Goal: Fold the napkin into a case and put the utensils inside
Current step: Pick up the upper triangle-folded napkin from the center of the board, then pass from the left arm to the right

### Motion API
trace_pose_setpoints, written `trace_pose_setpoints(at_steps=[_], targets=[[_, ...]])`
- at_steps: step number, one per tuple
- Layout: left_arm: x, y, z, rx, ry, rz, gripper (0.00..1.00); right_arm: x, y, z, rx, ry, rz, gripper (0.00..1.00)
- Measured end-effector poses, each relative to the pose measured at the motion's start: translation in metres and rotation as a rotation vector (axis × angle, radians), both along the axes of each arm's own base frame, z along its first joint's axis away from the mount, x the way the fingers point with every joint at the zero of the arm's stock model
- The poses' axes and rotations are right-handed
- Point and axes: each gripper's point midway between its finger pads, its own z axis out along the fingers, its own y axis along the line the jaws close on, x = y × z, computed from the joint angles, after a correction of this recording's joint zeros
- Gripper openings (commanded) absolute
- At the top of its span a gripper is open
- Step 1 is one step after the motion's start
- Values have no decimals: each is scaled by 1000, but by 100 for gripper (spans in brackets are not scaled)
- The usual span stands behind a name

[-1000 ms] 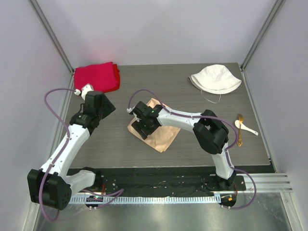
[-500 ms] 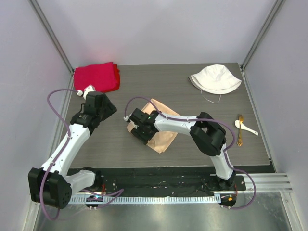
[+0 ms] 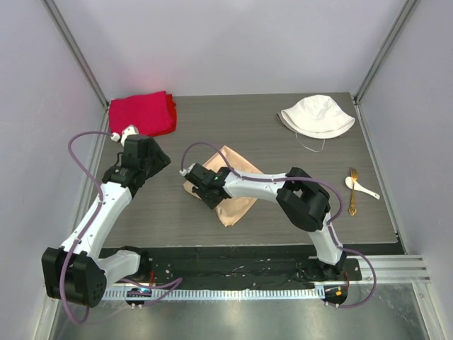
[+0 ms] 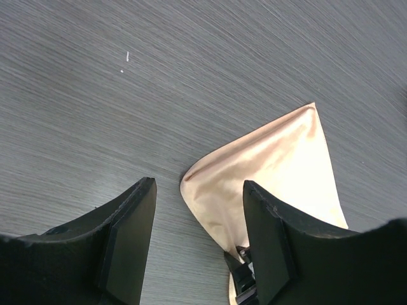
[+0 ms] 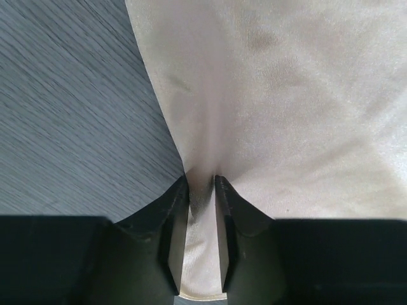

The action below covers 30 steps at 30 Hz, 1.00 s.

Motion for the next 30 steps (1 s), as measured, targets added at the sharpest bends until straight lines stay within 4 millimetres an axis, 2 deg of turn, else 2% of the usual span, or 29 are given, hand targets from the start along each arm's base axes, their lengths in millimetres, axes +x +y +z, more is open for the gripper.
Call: trace_pose_setpoints(at_steps=[8,14,18,22,30], targets=[[-2,-1,-5,-7,15,-9,61,-5,14,4,40,-8,-47,9],[-3,-5,-15,-18,51,-56,60,-19,42,6,221,171,-59,1],[-4,-13,-21,-42,77,-98,59,-26,54,5,379,326,-71,1],[-7,-23,-26,-75,90,-149,61,-23,44,5,519,472,-127,1],[-36,-38,-70,-178,212,-175,64,-6,14,7,764,671,-272,1]])
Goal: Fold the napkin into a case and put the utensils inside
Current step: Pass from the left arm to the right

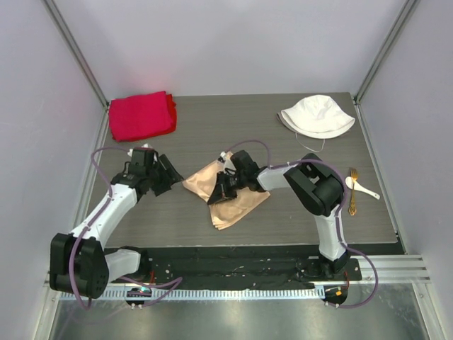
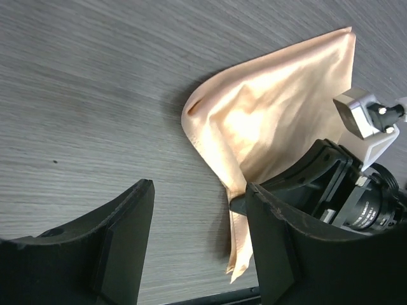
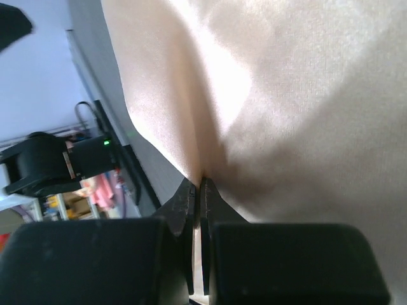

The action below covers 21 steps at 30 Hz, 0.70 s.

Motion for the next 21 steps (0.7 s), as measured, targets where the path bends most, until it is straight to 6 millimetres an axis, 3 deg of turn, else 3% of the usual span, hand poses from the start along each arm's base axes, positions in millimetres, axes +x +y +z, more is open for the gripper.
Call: trace_pose_setpoints(at_steps=[10,21], targets=[[-9,-33,-23,-160,60,33,66,4,12,44,298,97,-50,1],[-14,-78,-43,-187,124,34,65,1,12,46,333,113,-58,1]])
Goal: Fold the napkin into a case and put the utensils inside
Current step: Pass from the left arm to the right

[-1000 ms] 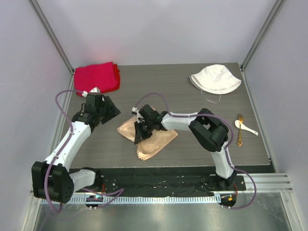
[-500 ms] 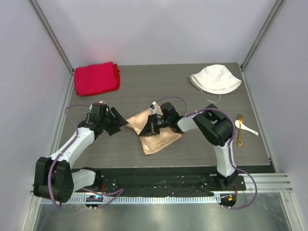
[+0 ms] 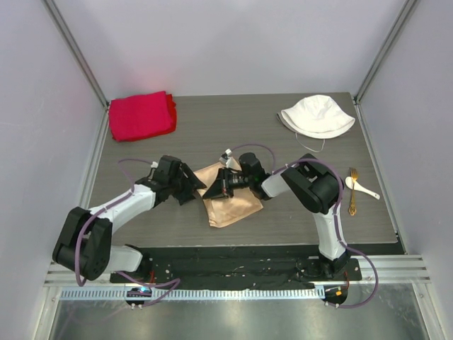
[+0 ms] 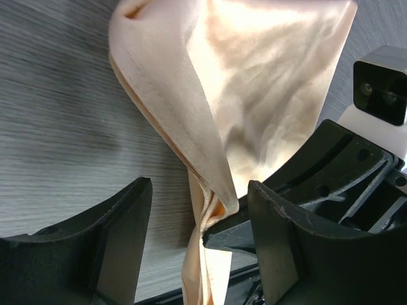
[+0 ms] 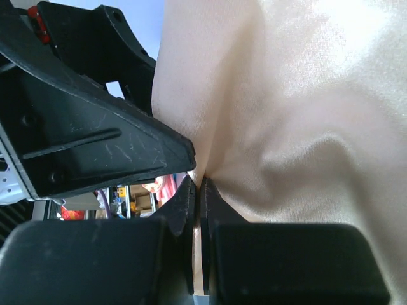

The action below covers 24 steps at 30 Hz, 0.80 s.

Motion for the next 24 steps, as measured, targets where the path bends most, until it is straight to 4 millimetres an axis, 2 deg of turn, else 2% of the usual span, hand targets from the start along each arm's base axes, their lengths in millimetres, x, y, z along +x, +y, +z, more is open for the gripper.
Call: trace_pose_setpoints(at_steps=[6,10,15,20,23,24], targets=[[3,-4,0,6,-2,14,58,-1,-2,-6,-17,-5,4,1],[8,-7,-1,11,2,16,46,-3,-5,-16,-54,-4,7,1],[10,-8,-7,20,20,13,44,-5,-7,-23,-78,-2,9,1],[10,-10,-14,29,38,8,37,-5,-8,-24,-82,-7,10,1],[10,-10,-15,32,37,3,26,-5,-8,-24,-82,-10,11,2],[11,-11,-14,30,36,3,17,-4,-8,-24,-83,-13,10,6]])
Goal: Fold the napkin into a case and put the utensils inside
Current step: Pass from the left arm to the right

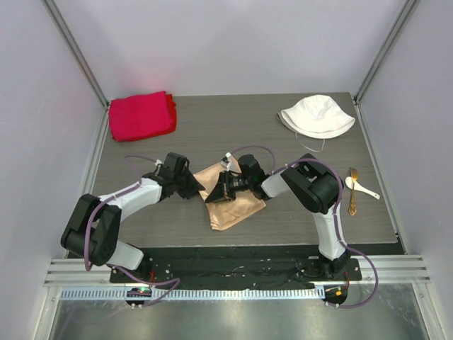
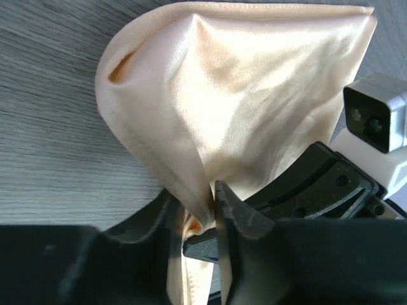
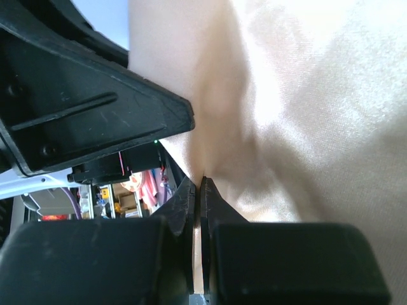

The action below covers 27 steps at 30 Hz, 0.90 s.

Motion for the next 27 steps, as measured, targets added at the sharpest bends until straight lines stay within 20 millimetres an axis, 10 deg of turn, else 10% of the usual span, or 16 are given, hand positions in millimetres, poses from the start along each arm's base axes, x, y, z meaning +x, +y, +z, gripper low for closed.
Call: trace_pose_setpoints(at_steps=[6,15,23,27], targets=[[1,-3,2,-2,-14,-18,4,3,-2,-12,-80,-18,-7,41],[0,-4,2,7,-20,-39,1,15,-18,9,-245,-162,-9,49],[0,-4,2,8,-20,-40,0,29,-45,3,-395,-249,-11,6],[3,-7,9,6,-25,-45,0,34,-50,-10,-437,-263,-4,1]])
